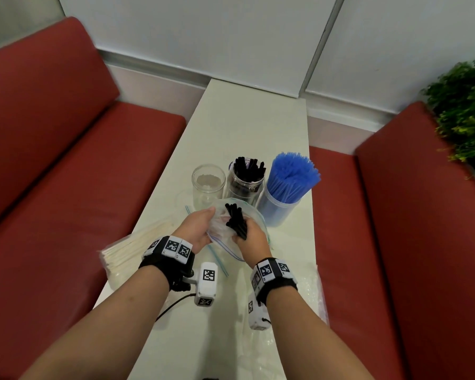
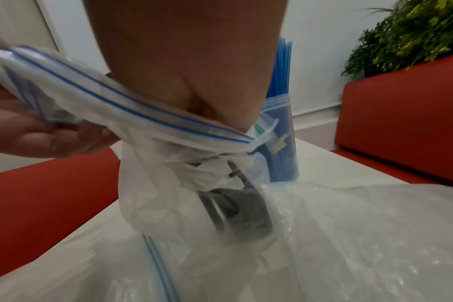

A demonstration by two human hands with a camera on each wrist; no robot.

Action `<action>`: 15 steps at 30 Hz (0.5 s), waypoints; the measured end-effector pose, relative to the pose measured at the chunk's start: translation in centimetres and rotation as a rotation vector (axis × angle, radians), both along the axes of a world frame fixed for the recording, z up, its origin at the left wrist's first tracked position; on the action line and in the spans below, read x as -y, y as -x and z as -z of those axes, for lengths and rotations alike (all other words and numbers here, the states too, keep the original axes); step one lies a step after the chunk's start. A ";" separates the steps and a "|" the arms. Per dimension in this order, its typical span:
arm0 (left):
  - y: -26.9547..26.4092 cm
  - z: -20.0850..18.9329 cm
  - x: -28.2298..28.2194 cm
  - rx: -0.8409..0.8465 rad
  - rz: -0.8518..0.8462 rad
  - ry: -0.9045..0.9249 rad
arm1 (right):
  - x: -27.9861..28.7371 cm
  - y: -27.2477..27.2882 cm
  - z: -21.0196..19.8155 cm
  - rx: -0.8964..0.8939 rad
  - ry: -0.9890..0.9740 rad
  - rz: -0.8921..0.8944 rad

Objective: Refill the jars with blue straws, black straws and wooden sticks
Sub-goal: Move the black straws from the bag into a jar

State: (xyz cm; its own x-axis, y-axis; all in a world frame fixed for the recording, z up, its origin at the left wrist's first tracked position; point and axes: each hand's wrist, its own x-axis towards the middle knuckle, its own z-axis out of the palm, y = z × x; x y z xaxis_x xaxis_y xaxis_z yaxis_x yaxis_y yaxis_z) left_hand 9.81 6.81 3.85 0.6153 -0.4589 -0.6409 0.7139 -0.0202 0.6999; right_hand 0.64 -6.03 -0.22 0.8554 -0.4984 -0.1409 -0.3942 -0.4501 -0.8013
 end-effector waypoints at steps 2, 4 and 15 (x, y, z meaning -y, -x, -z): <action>0.0 0.1 -0.4 -0.012 -0.016 0.001 | 0.1 0.1 0.4 -0.027 0.015 -0.005; 0.1 0.1 -0.8 -0.007 -0.030 0.004 | 0.1 0.1 0.8 -0.027 0.031 0.001; -0.2 -0.5 -1.2 0.023 -0.032 -0.029 | -0.3 0.1 -2.3 0.020 -0.049 0.024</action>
